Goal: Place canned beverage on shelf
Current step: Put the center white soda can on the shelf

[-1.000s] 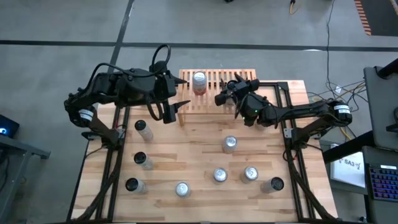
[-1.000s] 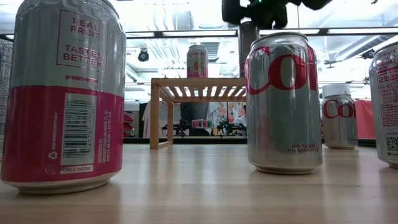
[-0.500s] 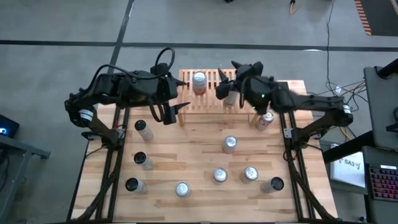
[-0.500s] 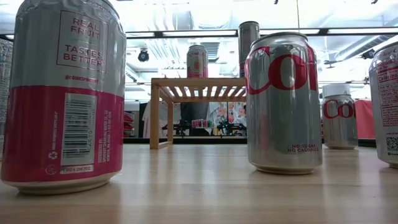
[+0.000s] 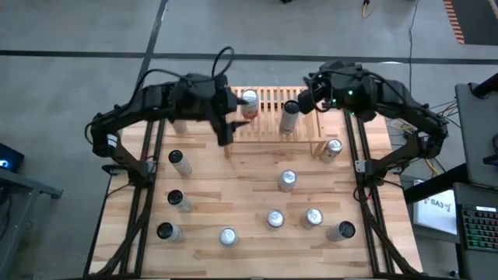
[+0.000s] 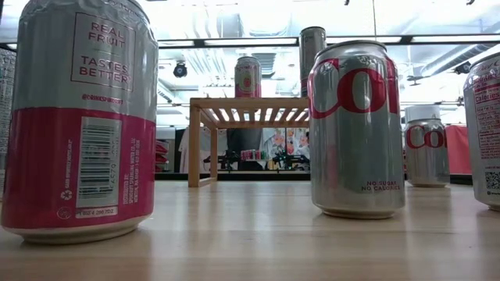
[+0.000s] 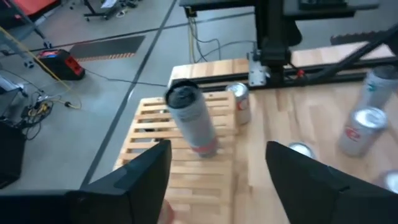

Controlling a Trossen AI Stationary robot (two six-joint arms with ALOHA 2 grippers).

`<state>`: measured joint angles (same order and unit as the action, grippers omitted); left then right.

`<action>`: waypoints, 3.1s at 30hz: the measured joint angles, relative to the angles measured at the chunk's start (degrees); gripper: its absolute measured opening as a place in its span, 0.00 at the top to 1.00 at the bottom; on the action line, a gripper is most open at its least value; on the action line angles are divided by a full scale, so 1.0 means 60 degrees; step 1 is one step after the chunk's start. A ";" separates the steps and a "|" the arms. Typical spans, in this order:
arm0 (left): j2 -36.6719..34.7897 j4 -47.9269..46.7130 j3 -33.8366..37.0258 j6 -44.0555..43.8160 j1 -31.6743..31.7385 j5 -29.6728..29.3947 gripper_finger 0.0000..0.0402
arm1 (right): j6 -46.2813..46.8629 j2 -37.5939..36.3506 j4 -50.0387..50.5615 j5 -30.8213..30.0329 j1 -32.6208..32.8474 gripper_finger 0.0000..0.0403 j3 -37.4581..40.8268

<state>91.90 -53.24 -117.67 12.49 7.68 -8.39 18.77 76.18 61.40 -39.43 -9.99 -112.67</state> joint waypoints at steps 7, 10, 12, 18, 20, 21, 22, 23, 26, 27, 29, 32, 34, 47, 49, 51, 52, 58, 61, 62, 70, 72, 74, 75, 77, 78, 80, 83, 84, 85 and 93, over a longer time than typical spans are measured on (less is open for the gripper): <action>0.0028 0.1562 0.1369 0.0306 0.0759 0.0584 0.66 | 0.0974 0.0003 0.2234 0.2134 -0.1427 0.98 -0.0151; 0.0026 0.2526 0.1915 0.0339 0.0874 0.0587 0.81 | 0.1125 0.0014 0.2791 0.3500 -0.2342 0.98 0.0038; 0.0026 0.3128 0.2200 0.0336 0.0944 0.0594 0.91 | 0.1124 0.0018 0.2877 0.3840 -0.2834 0.98 0.0168; 0.0051 0.3792 0.2285 0.0195 0.1240 0.0846 0.96 | 0.0495 -0.0004 0.2816 0.5320 -0.4280 0.98 0.0639; 0.0066 0.3901 0.2285 -0.0139 0.1244 0.0853 0.97 | 0.0123 -0.0004 0.2566 0.5592 -0.4523 0.98 0.0965; 0.0108 0.4007 0.2271 -0.0381 0.1234 0.0858 0.98 | -0.0099 -0.0004 0.2406 0.5618 -0.4581 0.98 0.1137; 0.0127 0.4139 0.2248 -0.0632 0.1225 0.0875 0.99 | -0.0288 -0.0003 0.2261 0.5662 -0.4632 0.98 0.1304; 0.0145 0.4246 0.2241 -0.0953 0.1200 0.0878 0.99 | -0.0431 0.0004 0.2120 0.5675 -0.4695 0.98 0.1457; 0.0251 0.4709 0.2226 -0.2093 0.1084 0.0874 0.99 | -0.0847 0.0029 0.1577 0.6203 -0.4956 0.98 0.1806; 0.0288 0.4811 0.2226 -0.2497 0.1026 0.0875 1.00 | -0.0957 0.0029 0.1413 0.6578 -0.5020 0.98 0.1906; 0.0390 0.5029 0.2223 -0.3184 0.0868 0.0874 1.00 | -0.1178 0.0029 0.1213 0.7245 -0.5102 0.98 0.2054; 0.0601 0.5061 0.2223 -0.3907 0.0544 0.0784 1.00 | -0.1434 0.0029 0.1186 0.7607 -0.5108 0.98 0.2118; 0.0791 0.5049 0.2223 -0.4253 0.0356 0.0771 1.00 | -0.1579 -0.0008 0.1183 0.7879 -0.5116 0.98 0.2122; 0.1707 0.4953 0.2223 -0.4675 0.0106 0.0744 1.00 | -0.1597 -0.0664 0.0706 0.8660 -0.5110 0.98 0.2838; 0.1773 0.4949 0.2223 -0.4461 0.0110 0.0745 1.00 | -0.1556 -0.0814 0.0291 0.8676 -0.5110 0.98 0.3227; 0.1790 0.4957 0.2223 -0.4305 0.0114 0.0744 1.00 | -0.1420 -0.0963 -0.0240 0.8671 -0.5112 0.98 0.3673; 0.1796 0.4970 0.2223 -0.4255 0.0114 0.0744 1.00 | -0.1357 -0.1024 -0.0494 0.8671 -0.5113 0.98 0.3894; 0.1926 0.4992 0.2223 -0.3920 0.0132 0.0504 1.00 | -0.1069 -0.1185 -0.2000 0.9147 -0.5108 0.98 0.5183; 0.2010 0.5009 0.2223 -0.3916 0.0155 0.0486 1.00 | -0.0718 -0.1198 -0.2337 0.9153 -0.5091 0.98 0.5569; 0.2027 0.4977 0.2223 -0.3916 0.0157 0.0485 1.00 | -0.0591 -0.1210 -0.2341 0.9153 -0.5091 0.98 0.5623; 0.2153 0.4993 0.2223 -0.3865 0.0184 0.0477 1.00 | -0.0449 -0.1416 -0.2361 0.9696 -0.5041 0.98 0.5616; 0.2153 0.5109 0.2223 -0.3769 0.0190 0.0462 1.00 | -0.0368 -0.1487 -0.2362 0.9743 -0.4962 0.98 0.5616; 0.2153 0.5210 0.2223 -0.3708 0.0201 0.0293 1.00 | -0.0373 -0.1569 -0.2366 0.9751 -0.4873 0.98 0.5612; 0.2156 0.5252 0.2223 -0.3694 0.0201 0.0160 1.00 | -0.0376 -0.1593 -0.2365 0.9748 -0.4829 0.98 0.5612; 0.2153 0.5265 0.2223 -0.3693 0.0205 -0.0142 1.00 | -0.0359 -0.1625 -0.2362 0.9751 -0.4716 0.98 0.5612; 0.2155 0.5261 0.2223 -0.3693 0.0205 -0.0247 1.00 | -0.0359 -0.1628 -0.2362 0.9754 -0.4647 0.98 0.5612; 0.2157 0.5261 0.2223 -0.3676 0.0205 -0.0274 1.00 | -0.0366 -0.1642 -0.2362 0.9746 -0.4489 0.98 0.5612; 0.2157 0.5261 0.2223 -0.3661 0.0205 -0.0284 1.00 | -0.0366 -0.1643 -0.2362 0.9747 -0.4231 0.98 0.5612; 0.2157 0.5261 0.2223 -0.3661 0.0212 -0.0284 1.00 | -0.0361 -0.1643 -0.2359 0.9745 -0.4145 0.98 0.5612; 0.2157 0.5258 0.2223 -0.3661 0.0222 -0.0284 1.00 | -0.0315 -0.1643 -0.2357 0.9747 -0.4059 0.98 0.5612; 0.2157 0.5221 0.2223 -0.3661 0.0267 -0.0284 1.00 | -0.0120 -0.1643 -0.2359 0.9604 -0.3706 0.98 0.5612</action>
<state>104.84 -21.91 -104.33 -9.47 9.28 -10.09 18.06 66.32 47.24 18.19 -32.22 -79.00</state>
